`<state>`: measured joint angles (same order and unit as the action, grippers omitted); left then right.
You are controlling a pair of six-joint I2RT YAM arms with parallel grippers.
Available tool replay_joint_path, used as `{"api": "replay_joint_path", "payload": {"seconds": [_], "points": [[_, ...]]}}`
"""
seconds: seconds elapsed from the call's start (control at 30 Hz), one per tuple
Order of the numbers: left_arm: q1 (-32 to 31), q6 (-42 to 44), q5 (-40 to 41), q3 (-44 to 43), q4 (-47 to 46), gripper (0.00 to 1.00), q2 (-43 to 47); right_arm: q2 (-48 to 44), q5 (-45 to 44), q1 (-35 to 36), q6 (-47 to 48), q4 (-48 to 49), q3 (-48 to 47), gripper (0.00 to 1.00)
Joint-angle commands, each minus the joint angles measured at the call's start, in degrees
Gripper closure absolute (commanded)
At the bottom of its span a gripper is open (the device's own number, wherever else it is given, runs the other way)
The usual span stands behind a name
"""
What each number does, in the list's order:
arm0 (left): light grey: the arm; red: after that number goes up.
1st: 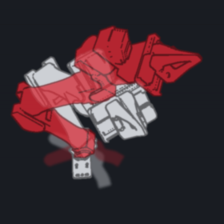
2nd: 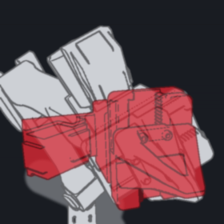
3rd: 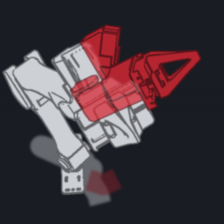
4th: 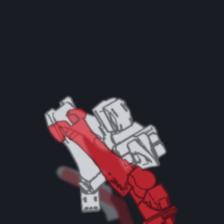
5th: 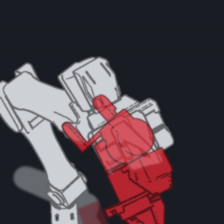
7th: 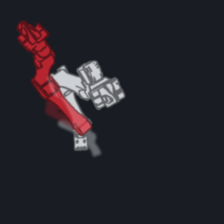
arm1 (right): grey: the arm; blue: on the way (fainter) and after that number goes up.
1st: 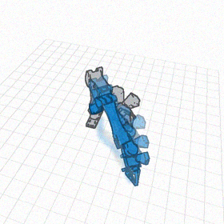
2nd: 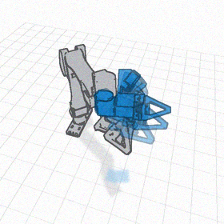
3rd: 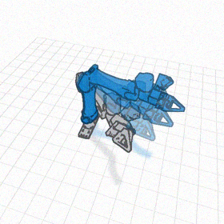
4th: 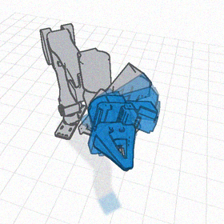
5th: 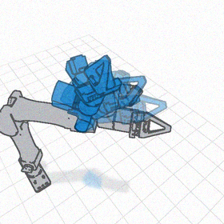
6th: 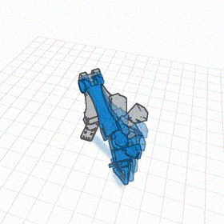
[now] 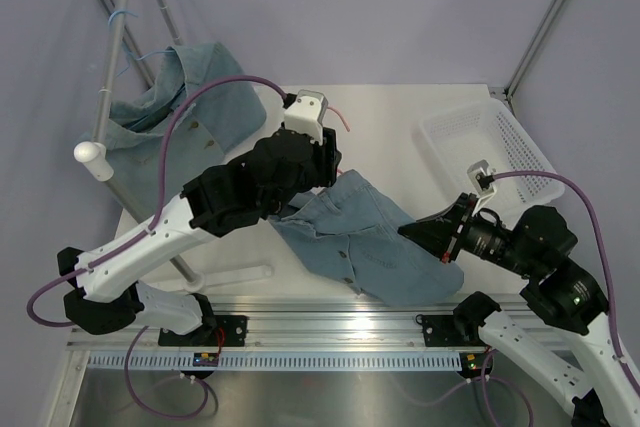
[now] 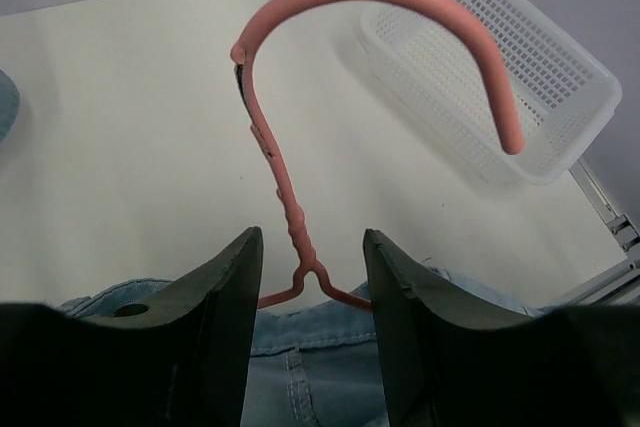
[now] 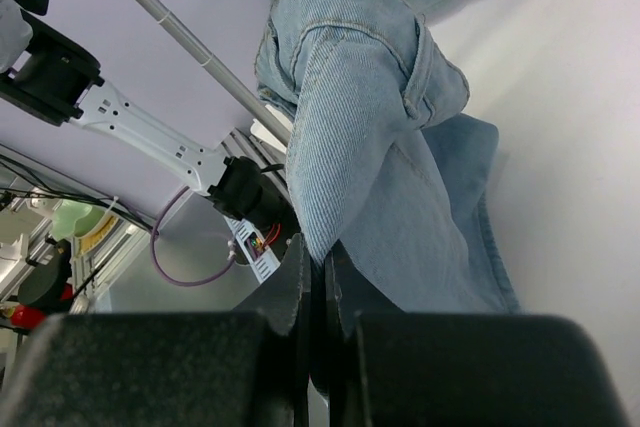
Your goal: Remove the skirt from the hanger
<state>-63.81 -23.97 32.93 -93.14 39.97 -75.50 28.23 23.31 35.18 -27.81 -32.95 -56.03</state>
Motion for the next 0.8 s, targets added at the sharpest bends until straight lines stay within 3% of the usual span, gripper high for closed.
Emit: {"api": "replay_joint_path", "payload": {"seconds": [0.0, 0.2, 0.3, 0.37, 0.53, 0.57, 0.67, 0.7, 0.77], "points": [[0.1, -0.4, 0.3, -0.5, -4.1, 0.54, -0.3, -1.6, 1.9, -0.3, -1.9, 6.0, -3.6, 1.00], [0.4, -0.6, -0.1, -0.9, -4.3, 0.60, -0.3, -2.2, 2.1, -0.4, -1.7, 5.1, -3.5, 1.00], [0.5, -1.1, -0.9, -1.0, -4.1, 0.75, -0.3, -2.5, 2.2, -0.4, -1.9, 5.4, -3.2, 1.00], [0.5, -1.4, -1.2, -1.0, -3.7, 1.00, -0.4, -2.7, 2.0, -0.4, -1.7, 5.4, -3.3, 1.00], [0.5, -1.4, -1.2, -1.6, -2.1, 1.00, 0.0, -2.6, -3.9, -0.4, -1.5, 2.0, -3.8, 0.98], [0.5, -1.3, -1.1, -2.0, -1.8, 1.00, 0.1, -2.7, -5.4, -0.4, -1.7, 0.9, -3.8, 0.74], [0.5, -0.9, -0.1, -5.3, 0.9, 1.00, -0.3, -3.0, -8.7, -0.4, -4.2, -1.9, -3.2, 0.35], [0.5, -0.8, 0.6, -6.3, 1.9, 1.00, -0.9, -3.0, -8.8, -0.4, -4.5, -2.7, -3.1, 0.01], [0.5, -0.6, 1.1, -9.2, 4.1, 1.00, -1.4, -2.9, -8.5, -0.4, -5.5, -3.3, -2.8, 0.00]]}}
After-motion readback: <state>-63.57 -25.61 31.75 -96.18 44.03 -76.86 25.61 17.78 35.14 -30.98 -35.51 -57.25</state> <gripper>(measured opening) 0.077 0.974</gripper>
